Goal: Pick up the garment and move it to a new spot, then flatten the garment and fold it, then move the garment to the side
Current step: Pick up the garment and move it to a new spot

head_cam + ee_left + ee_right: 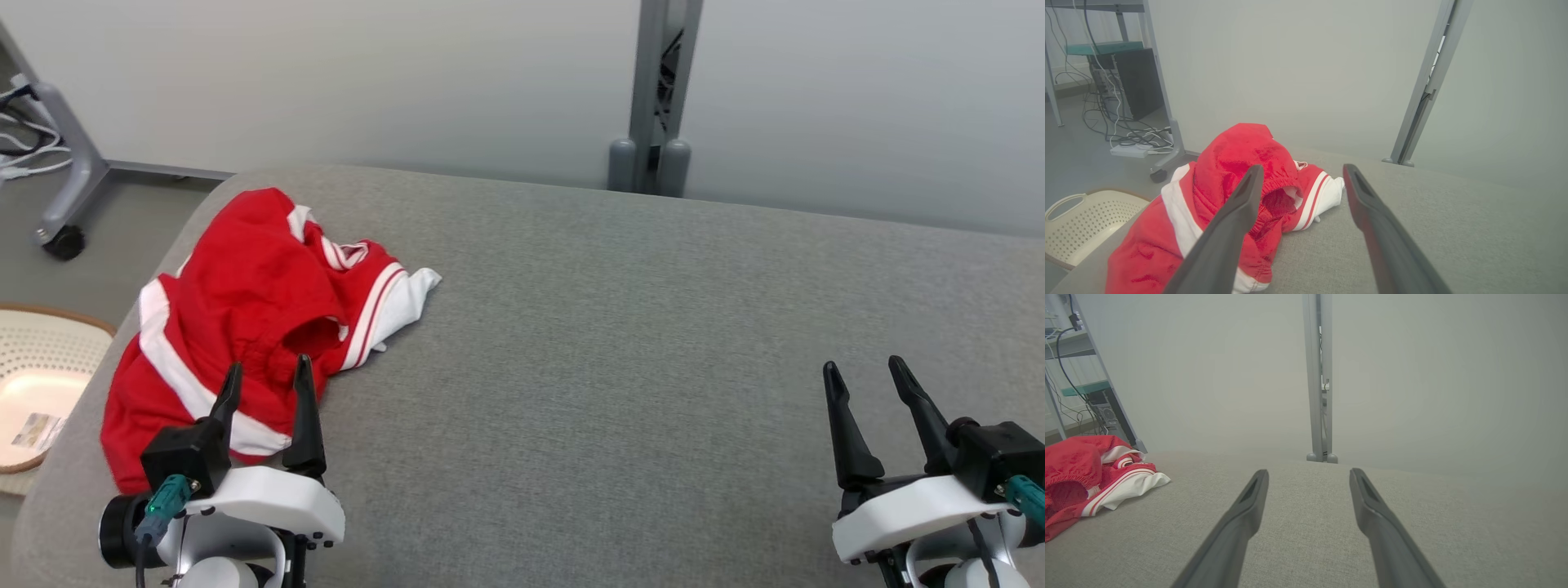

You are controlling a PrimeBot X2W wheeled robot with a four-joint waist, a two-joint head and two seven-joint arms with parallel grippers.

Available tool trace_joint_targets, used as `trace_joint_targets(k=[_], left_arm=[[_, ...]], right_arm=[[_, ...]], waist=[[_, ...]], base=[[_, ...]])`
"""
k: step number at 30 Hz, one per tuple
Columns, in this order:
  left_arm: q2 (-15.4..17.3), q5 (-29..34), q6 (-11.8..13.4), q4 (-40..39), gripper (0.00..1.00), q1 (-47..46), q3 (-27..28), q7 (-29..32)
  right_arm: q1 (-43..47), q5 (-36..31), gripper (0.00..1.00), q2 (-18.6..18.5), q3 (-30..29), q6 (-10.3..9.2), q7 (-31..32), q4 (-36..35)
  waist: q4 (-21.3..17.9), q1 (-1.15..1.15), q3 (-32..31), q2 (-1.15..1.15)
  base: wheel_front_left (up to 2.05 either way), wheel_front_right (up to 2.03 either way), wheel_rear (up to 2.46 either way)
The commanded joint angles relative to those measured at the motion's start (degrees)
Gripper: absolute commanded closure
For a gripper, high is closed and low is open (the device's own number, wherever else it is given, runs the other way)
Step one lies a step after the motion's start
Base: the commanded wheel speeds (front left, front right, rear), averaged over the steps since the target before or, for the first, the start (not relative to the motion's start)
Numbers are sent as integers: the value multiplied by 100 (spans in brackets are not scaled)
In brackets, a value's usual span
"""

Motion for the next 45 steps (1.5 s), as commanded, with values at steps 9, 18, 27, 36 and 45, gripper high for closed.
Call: trace_joint_targets(k=[9, 18, 27, 36, 45], left_arm=[[54, -171, 10, 31, 0, -3, 105, -78], [84, -209, 31, 6, 0, -26, 87, -32], [213, -231, -125, -159, 0, -285, -10, 142], [724, -342, -476, -715, 0, -1735, 111, 843], [1198, -839, -804, 1353, 0, -3393, 350, 2130]], right_arm=[[-50, 55, 0, -27, 85, 0, -25, 54], [-57, 69, 0, -27, 114, 0, -77, 107], [-89, 71, 0, -27, 106, 0, -75, 99], [-279, -97, 0, -29, 122, 0, 3, -71], [-634, -307, 0, -28, 217, -1, 111, -311]], waist=[[731, 0, -2, 0], [842, 0, 0, 0], [821, 0, 45, 0], [634, 0, 402, 0], [133, 0, 1196, 0]], base=[[0, 0, 0], [0, 0, 0], [0, 0, 0], [0, 0, 0], [0, 0, 0]])
